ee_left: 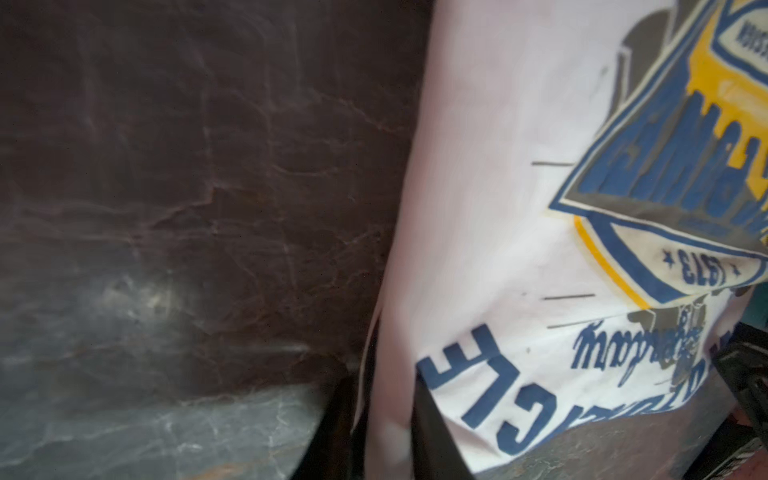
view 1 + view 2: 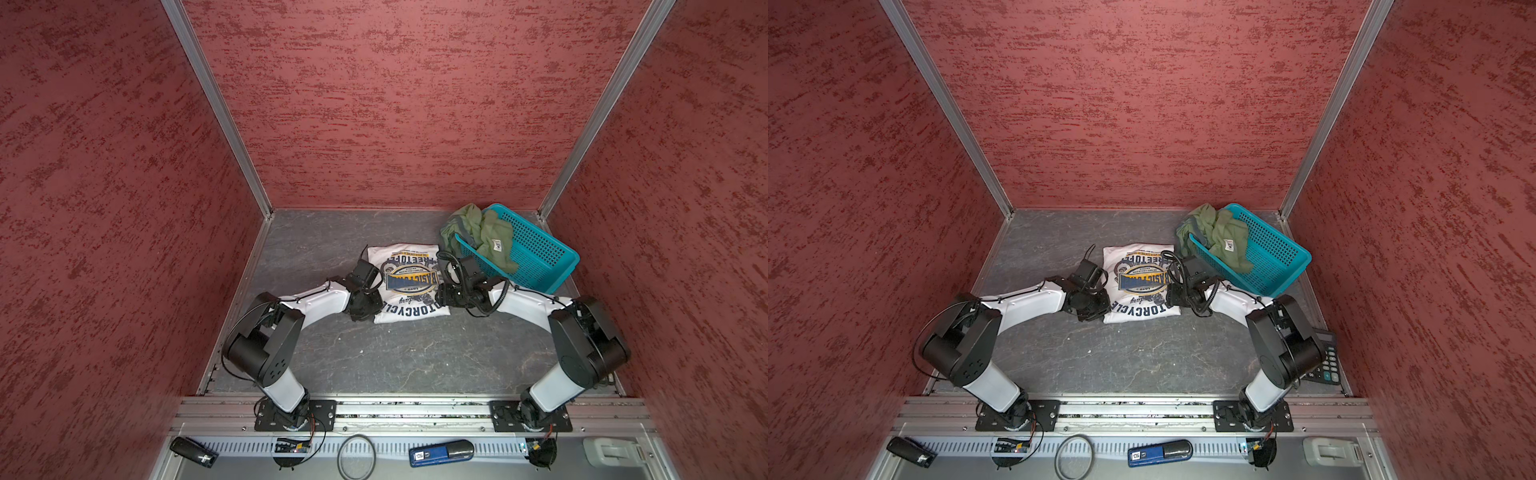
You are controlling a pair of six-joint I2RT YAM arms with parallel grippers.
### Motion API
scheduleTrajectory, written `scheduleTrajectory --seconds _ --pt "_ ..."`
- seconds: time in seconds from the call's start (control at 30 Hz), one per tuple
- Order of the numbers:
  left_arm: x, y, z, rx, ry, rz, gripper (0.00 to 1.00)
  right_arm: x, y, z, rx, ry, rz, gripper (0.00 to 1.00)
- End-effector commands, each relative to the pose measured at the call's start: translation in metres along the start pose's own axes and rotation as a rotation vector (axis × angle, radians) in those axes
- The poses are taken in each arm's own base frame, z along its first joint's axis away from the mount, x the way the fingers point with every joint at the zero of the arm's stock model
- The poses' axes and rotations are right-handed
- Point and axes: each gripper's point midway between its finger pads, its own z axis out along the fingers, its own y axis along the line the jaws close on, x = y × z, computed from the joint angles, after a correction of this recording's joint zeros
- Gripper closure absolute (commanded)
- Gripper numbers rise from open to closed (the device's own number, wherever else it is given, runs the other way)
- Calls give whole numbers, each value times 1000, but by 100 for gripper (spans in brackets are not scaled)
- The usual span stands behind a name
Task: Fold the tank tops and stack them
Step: 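Press the printed bundle flat with both grippers, then draw back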
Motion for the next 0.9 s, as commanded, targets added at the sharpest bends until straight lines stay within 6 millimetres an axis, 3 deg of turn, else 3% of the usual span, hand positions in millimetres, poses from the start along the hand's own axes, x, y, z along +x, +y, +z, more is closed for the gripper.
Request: scheduleTrajectory --seconds 0.0,0.13,0.23,0.33,0.43,0.53,0.63,0.87 --pt "-17 6 -4 54 -75 -24 82 1 18 6 -83 -20 28 43" --pt "-29 33 -9 25 -105 -48 84 15 32 17 -108 11 20 48" --pt "-43 54 -25 -18 -152 -62 77 16 40 22 -128 14 17 48" --pt "-54 66 -45 -33 -176 -76 61 9 44 22 -117 13 9 48" --pt "-60 68 -76 -123 -229 -59 44 -3 44 3 -83 -27 -14 39" --pt "-54 48 -100 -166 -262 -8 33 -13 36 -28 -19 -91 -38 31" --pt "-41 9 -101 -139 -253 71 26 -19 22 -63 48 -174 -44 27" --pt "-11 -87 -46 -161 -176 307 14 -8 -7 -119 108 -323 36 22"
